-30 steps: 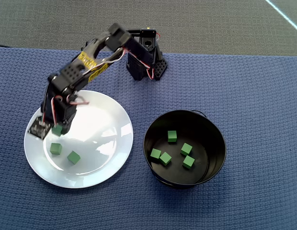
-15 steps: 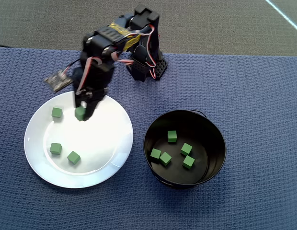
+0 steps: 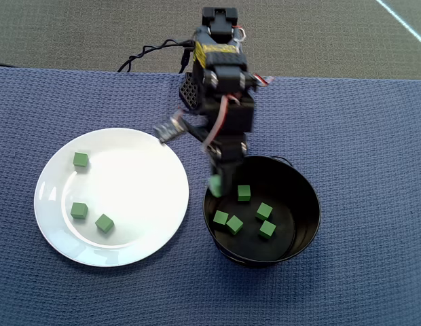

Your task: Pick up the green cubes from the white plate and place them in the black recipient

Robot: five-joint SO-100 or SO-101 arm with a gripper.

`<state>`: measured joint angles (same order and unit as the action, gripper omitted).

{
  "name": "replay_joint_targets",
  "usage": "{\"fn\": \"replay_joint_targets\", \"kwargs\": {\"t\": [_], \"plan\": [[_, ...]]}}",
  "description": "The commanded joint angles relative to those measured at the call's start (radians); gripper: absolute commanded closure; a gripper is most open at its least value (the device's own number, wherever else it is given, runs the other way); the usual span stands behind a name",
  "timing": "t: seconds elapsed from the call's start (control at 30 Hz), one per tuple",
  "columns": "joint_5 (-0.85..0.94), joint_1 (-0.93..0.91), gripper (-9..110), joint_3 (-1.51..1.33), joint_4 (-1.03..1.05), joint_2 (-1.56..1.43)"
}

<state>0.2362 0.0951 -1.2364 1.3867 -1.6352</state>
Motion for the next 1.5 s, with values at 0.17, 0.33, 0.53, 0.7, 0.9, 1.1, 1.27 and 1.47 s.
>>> {"fn": "replay_joint_targets", "kwargs": {"t": [0.17,0.33,0.53,0.7,0.9,1.1,1.27,1.47], "plan": [[-0.354,0.160,102,0.215,-0.028,0.268],[-0.330,0.202,71,0.227,-0.020,0.314],[-0.293,0.172,68,0.241,-0.029,0.322],[-0.279,0.091,70,0.316,0.041,0.253],[-0.325,-0.172,79,0.255,-0.028,0.029],[-0.454,-0.442,78,0.288,-0.044,0.029],[-0.428,-0.555,75,0.109,-0.209,0.021],[-0.528,-0.627,76,0.035,-0.270,0.043]]}}
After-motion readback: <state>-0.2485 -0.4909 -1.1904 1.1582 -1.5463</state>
